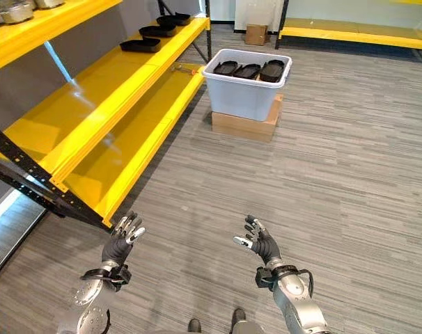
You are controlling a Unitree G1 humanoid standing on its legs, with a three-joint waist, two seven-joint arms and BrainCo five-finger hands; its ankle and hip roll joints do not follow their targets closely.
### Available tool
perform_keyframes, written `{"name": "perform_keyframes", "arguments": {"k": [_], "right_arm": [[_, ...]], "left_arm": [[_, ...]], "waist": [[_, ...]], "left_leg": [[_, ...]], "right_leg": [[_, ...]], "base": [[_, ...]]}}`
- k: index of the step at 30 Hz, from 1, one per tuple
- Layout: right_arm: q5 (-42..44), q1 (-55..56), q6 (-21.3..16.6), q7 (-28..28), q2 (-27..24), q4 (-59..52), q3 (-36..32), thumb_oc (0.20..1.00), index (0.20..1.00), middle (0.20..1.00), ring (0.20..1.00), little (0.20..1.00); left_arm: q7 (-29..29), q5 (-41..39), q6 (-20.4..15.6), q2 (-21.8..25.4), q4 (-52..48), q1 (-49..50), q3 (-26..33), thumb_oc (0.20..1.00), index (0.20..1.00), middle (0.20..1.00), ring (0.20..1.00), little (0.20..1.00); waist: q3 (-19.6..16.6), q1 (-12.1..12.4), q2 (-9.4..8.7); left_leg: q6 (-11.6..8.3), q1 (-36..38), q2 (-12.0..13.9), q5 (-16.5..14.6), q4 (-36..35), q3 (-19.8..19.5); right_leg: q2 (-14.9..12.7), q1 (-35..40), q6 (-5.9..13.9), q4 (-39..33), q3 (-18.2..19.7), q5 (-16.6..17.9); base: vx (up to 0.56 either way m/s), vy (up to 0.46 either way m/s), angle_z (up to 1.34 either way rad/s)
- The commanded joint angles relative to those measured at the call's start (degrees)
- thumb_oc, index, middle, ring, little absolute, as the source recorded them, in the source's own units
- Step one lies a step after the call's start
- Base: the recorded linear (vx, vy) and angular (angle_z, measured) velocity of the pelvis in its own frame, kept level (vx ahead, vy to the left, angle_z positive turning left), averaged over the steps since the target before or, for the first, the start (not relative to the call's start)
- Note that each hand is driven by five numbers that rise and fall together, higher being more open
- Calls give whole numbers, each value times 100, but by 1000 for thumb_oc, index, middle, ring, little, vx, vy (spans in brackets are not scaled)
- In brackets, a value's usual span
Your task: Move parts from the plastic box to the shelf.
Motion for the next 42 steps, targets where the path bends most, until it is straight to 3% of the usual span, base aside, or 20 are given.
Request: {"name": "perform_keyframes", "arguments": {"k": [1, 4, 5, 6, 9, 11, 16, 18, 19, 22, 23, 25, 26, 27, 29, 30, 32, 33, 36, 42], "right_arm": [[-31, -51, -250, 130, 204, -259, 67, 1000, 1000, 1000, 1000, 1000], [42, -44, -288, 110, 206, -219, 41, 1000, 1000, 1000, 1000, 1000], [99, -35, -301, 121, 210, -211, 50, 1000, 1000, 1000, 1000, 1000], [114, -29, -299, 95, 204, -164, 95, 1000, 1000, 1000, 1000, 1000], [80, -68, -284, 59, 191, -174, 125, 1000, 1000, 1000, 1000, 1000], [31, -46, -272, 36, 168, -286, 86, 1000, 1000, 1000, 1000, 1000], [223, 90, -326, 23, 147, -335, -34, 1000, 1000, 1000, 1000, 1000], [222, 44, -350, 21, 64, -404, -90, 1000, 1000, 1000, 1000, 1000], [222, 45, -349, 21, 62, -404, -90, 1000, 1000, 1000, 1000, 1000], [309, 5, -389, 21, 37, -360, -98, 1000, 1000, 1000, 1000, 1000], [355, -4, -407, 15, -16, -345, -101, 1000, 1000, 1000, 1000, 1000], [430, -41, -405, -34, -85, -340, -84, 1000, 1000, 1000, 1000, 1000], [418, -48, -405, -16, -110, -372, -85, 1000, 1000, 1000, 1000, 1000], [421, -34, -403, -52, -122, -372, -113, 1000, 1000, 1000, 1000, 1000], [421, -31, -403, -52, -121, -372, -113, 1000, 1000, 1000, 1000, 1000], [381, 3, -405, -52, -107, -335, -133, 1000, 1000, 1000, 1000, 1000], [344, 20, -405, -42, -97, -334, -141, 1000, 1000, 1000, 1000, 1000], [265, 57, -417, -48, -49, -257, -127, 1000, 1000, 1000, 1000, 1000], [160, 68, -423, -4, -40, -207, -47, 1000, 1000, 1000, 1000, 1000], [25, 102, -317, 184, 49, -241, 69, 1000, 1000, 1000, 1000, 1000]], "left_arm": [[-28, 329, -268, 431, -365, 64, 136, 1000, 1000, 1000, 1000, 1000], [-84, 390, -256, 428, -324, 63, 124, 1000, 1000, 1000, 1000, 1000], [-105, 387, -272, 429, -328, 58, 126, 1000, 1000, 1000, 1000, 1000], [-136, 434, -283, 443, -281, 42, 131, 1000, 1000, 1000, 1000, 1000], [-126, 454, -297, 455, -257, 4, 138, 1000, 1000, 1000, 1000, 1000], [-143, 496, -289, 451, -254, -38, 98, 1000, 1000, 1000, 1000, 1000], [-195, 511, -297, 353, -154, -146, -85, 1000, 1000, 1000, 1000, 1000], [-181, 379, -302, 361, -219, -161, -147, 1000, 1000, 1000, 1000, 1000], [-181, 379, -301, 360, -220, -160, -147, 1000, 1000, 1000, 1000, 1000], [-154, 281, -308, 379, -218, -162, -124, 1000, 1000, 1000, 1000, 1000], [-137, 310, -297, 434, -298, -146, -110, 1000, 1000, 1000, 1000, 1000], [-105, 409, -275, 511, -370, -149, -111, 1000, 1000, 1000, 1000, 1000], [-114, 465, -274, 522, -414, -109, -98, 1000, 1000, 1000, 1000, 1000], [-129, 464, -268, 504, -419, -16, -98, 1000, 1000, 1000, 1000, 1000], [-129, 463, -266, 506, -422, -12, -99, 1000, 1000, 1000, 1000, 1000], [-158, 467, -272, 505, -424, 103, -52, 1000, 1000, 1000, 1000, 1000], [-174, 495, -283, 525, -433, 152, -43, 1000, 1000, 1000, 1000, 1000], [-153, 551, -303, 518, -429, 217, -4, 1000, 1000, 1000, 1000, 1000], [-172, 665, -326, 517, -417, 305, 50, 1000, 1000, 1000, 1000, 1000], [-179, 715, -322, 500, -385, 229, 71, 1000, 1000, 1000, 1000, 1000]], "waist": [[10, 96, -186], [53, -58, -158], [48, -109, -188], [27, -178, -295], [36, -242, -301], [4, -325, -349], [-378, -464, -393], [-496, -502, -250], [-495, -504, -246], [-510, -455, -259], [-385, -331, -408], [-189, -179, -556], [-89, -88, -616], [36, 60, -761], [39, 80, -741], [73, 192, -810], [78, 236, -860], [69, 331, -851], [35, 460, -730], [-270, 542, -671]], "left_leg": [[132, 119, -90, -362, 132, -167], [93, 336, -101, -422, 14, -164], [73, 398, -122, -442, -11, -214], [-4, 601, -201, -526, -118, -329], [-102, 775, -144, -604, -183, -385], [-207, 1035, -74, -746, -223, -430], [-398, 1182, 218, -872, 49, -530], [-715, 1188, 554, -503, 648, -497], [-718, 1191, 559, -506, 647, -498], [-1055, 796, 626, 486, 1841, -395], [-1273, 156, 529, 1118, 3166, -398], [-1214, -336, 489, 1192, 4067, -294], [-1067, -638, 486, 973, 4202, -178], [-791, -1309, 359, 496, 4136, 35], [-786, -1312, 385, 458, 4176, 50], [-596, -1803, 328, 45, 3620, 174], [-553, -1975, 297, 47, 3241, 159], [-571, -2179, 262, 361, 1915, -6], [-667, -2076, 255, 978, 406, -374], [-621, -1769, 160, 1209, 146, -773]], "right_leg": [[-678, -87, 440, 775, 232, 1315], [-42, -569, 397, 254, 121, 880], [162, -601, 372, -308, 127, 908], [311, -658, 435, -1702, 116, 1151], [350, -692, 539, -2532, 80, 1400], [410, -649, 579, -2780, 11, 1513], [625, -325, 336, -2651, 10, 1526], [814, -332, 106, -2092, -189, 1069], [816, -335, 104, -2079, -193, 1058], [995, 51, -92, -2119, -168, 854], [1005, 420, -217, -2279, -72, 712], [952, 702, -326, -2329, -21, 597], [919, 823, -353, -2326, 35, 540], [831, 1103, -360, -2353, 141, 467], [855, 1109, -358, -2353, 156, 462], [798, 1324, -301, -2427, 278, 386], [756, 1414, -283, -2444, 359, 345], [811, 1653, -225, -2488, 454, 210], [996, 1969, -228, -2562, 638, 46], [893, 2421, -101, -2442, 944, -279]], "base": [[41, 171, 28], [147, 58, -34], [319, -71, -15], [259, -75, 15], [268, -57, 37], [361, -90, 23], [398, -161, 53], [593, -200, 56], [447, -144, 5], [356, -166, -25], [379, -237, -27], [288, -194, -22], [318, -151, -49], [241, -89, -53], [171, -9, -35], [278, 40, -36], [305, 62, -28], [337, 80, -21], [363, 94, -20], [338, 168, -49]]}}
